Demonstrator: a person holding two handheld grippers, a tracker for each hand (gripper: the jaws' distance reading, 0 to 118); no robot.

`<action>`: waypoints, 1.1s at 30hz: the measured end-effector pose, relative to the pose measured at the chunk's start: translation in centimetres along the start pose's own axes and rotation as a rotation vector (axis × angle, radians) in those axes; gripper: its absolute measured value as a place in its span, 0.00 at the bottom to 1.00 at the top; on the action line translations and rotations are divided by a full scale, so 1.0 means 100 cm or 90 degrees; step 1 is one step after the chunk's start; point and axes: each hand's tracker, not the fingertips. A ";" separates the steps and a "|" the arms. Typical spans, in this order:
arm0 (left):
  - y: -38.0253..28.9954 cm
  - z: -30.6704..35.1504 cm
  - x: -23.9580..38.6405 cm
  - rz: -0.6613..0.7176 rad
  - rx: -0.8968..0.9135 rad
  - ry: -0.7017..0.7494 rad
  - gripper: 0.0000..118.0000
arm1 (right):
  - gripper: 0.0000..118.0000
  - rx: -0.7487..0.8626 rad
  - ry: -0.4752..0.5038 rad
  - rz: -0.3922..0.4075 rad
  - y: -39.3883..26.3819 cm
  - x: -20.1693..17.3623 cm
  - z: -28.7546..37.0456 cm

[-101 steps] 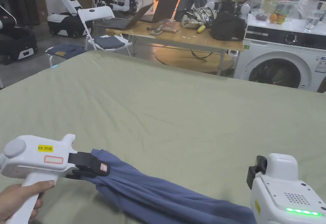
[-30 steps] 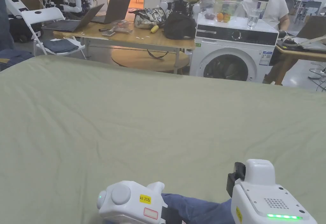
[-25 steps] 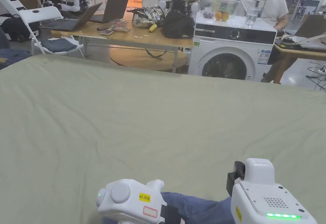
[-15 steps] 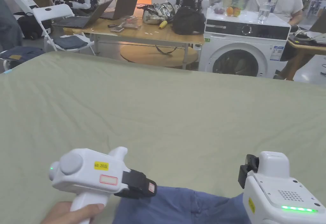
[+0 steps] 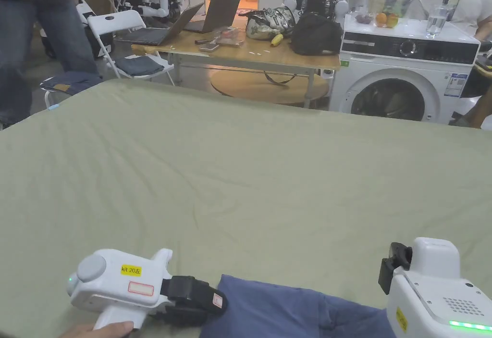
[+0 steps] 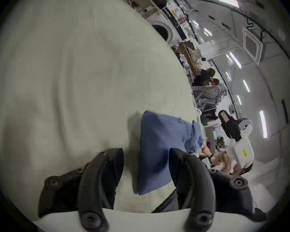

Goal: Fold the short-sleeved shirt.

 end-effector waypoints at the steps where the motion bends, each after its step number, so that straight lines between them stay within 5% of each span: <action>1: -0.002 -0.003 -0.004 0.004 0.018 -0.055 0.47 | 0.00 -0.001 0.000 0.000 0.000 0.001 0.000; 8: -0.008 -0.032 -0.006 0.030 0.045 -0.138 0.46 | 0.00 -0.009 -0.009 -0.011 -0.003 0.006 0.000; 10: -0.010 -0.034 -0.006 0.046 0.062 -0.127 0.31 | 0.00 -0.011 -0.009 -0.013 -0.004 0.007 0.000; 11: -0.009 -0.035 -0.006 0.051 0.056 -0.082 0.16 | 0.00 -0.012 -0.009 -0.013 -0.005 0.007 0.000; 14: -0.019 -0.035 0.015 0.045 0.044 -0.080 0.10 | 0.00 -0.014 -0.007 -0.018 -0.006 0.007 -0.001; 27: -0.015 0.050 0.090 -0.030 0.083 -0.006 0.08 | 0.00 0.032 -0.021 -0.006 0.009 0.015 0.011; 33: -0.008 0.118 0.097 -0.031 0.137 0.116 0.08 | 0.00 0.069 -0.012 0.006 0.019 0.003 0.015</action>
